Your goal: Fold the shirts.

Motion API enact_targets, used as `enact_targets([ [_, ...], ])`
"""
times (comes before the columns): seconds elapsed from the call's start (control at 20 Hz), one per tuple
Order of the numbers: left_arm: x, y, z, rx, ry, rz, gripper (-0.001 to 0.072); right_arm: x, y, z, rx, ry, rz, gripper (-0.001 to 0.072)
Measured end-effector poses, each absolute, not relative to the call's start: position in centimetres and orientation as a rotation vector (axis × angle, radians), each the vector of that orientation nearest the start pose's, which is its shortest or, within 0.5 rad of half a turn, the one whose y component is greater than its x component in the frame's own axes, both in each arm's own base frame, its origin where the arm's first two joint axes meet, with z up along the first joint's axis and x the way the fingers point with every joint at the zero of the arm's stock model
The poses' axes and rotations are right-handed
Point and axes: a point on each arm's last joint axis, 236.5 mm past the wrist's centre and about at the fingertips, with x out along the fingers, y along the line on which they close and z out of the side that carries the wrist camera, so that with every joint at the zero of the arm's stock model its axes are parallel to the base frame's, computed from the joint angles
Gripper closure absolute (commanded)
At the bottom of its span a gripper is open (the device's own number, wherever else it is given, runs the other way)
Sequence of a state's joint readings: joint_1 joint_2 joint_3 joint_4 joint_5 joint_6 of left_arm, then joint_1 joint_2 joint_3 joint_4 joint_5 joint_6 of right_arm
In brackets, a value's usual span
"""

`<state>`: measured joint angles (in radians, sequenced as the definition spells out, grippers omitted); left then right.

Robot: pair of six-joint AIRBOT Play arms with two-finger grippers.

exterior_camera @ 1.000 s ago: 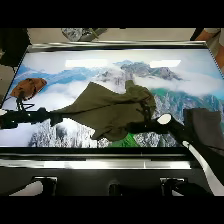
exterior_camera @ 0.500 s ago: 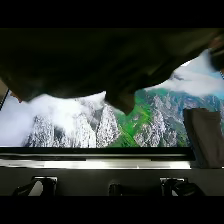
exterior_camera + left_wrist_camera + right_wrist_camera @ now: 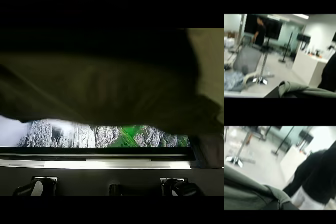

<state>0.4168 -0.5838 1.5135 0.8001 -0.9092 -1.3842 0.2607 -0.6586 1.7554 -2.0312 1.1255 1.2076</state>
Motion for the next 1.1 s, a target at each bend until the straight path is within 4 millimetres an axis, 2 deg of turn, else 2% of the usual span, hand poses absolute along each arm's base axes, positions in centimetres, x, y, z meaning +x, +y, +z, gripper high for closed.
enact_targets([
  [0.1, 28.1, -2.1, 44.5, -0.268, 0.049, -0.174, 0.0683, 26.5, -4.0, 45.2, -0.601, 0.219, -0.157, 0.0670],
  [0.15, 30.0, -1.3, 41.8, -0.283, 0.146, -0.168, 0.0683, 28.9, -3.7, 42.1, -0.625, 0.337, -0.147, 0.0670],
  [0.2, 31.9, -0.5, 38.4, -0.304, 0.256, -0.161, 0.0683, 31.4, -3.2, 39.1, -0.650, 0.436, -0.129, 0.0670],
  [0.35, 37.3, 1.7, 26.4, -0.386, 0.588, -0.155, 0.0683, 40.0, -1.3, 29.1, -0.673, 0.678, -0.056, 0.0669],
  [0.45, 40.1, 2.9, 18.3, -0.447, 0.774, -0.148, 0.0683, 45.3, 0.2, 21.6, -0.569, 0.788, 0.020, 0.0668],
  [0.55, 42.5, 3.6, 11.5, -0.519, 0.901, -0.145, 0.0682, 49.6, 2.2, 15.1, -0.405, 0.844, 0.104, 0.0667],
  [0.65, 44.5, 3.2, 6.3, -0.615, 0.974, -0.168, 0.0682, 52.5, 4.5, 9.9, -0.226, 0.875, 0.177, 0.0666],
  [0.8, 46.7, 1.5, 1.3, -0.756, 1.019, -0.228, 0.0680, 54.7, 7.0, 4.3, -0.043, 0.919, 0.233, 0.0667],
  [0.85, 47.1, 1.0, 0.3, -0.789, 1.030, -0.244, 0.0617, 55.1, 7.7, 3.1, -0.004, 0.932, 0.245, 0.0660],
  [0.9, 47.2, 0.6, -0.5, -0.814, 1.039, -0.255, 0.0404, 55.3, 8.2, 2.3, 0.027, 0.941, 0.253, 0.0509],
  [0.95, 47.3, 0.3, -0.8, -0.835, 1.049, -0.270, 0.0299, 55.3, 8.5, 1.9, 0.053, 0.947, 0.258, 0.0278],
  [1.0, 47.1, 0.1, -0.8, -0.858, 1.061, -0.290, 0.0300, 55.4, 8.3, 2.0, 0.079, 0.945, 0.257, 0.0270],
  [1.1, 45.9, 0.6, -0.4, -0.897, 1.112, -0.323, 0.0300, 55.0, 7.1, 3.5, 0.097, 0.937, 0.266, 0.0269],
])
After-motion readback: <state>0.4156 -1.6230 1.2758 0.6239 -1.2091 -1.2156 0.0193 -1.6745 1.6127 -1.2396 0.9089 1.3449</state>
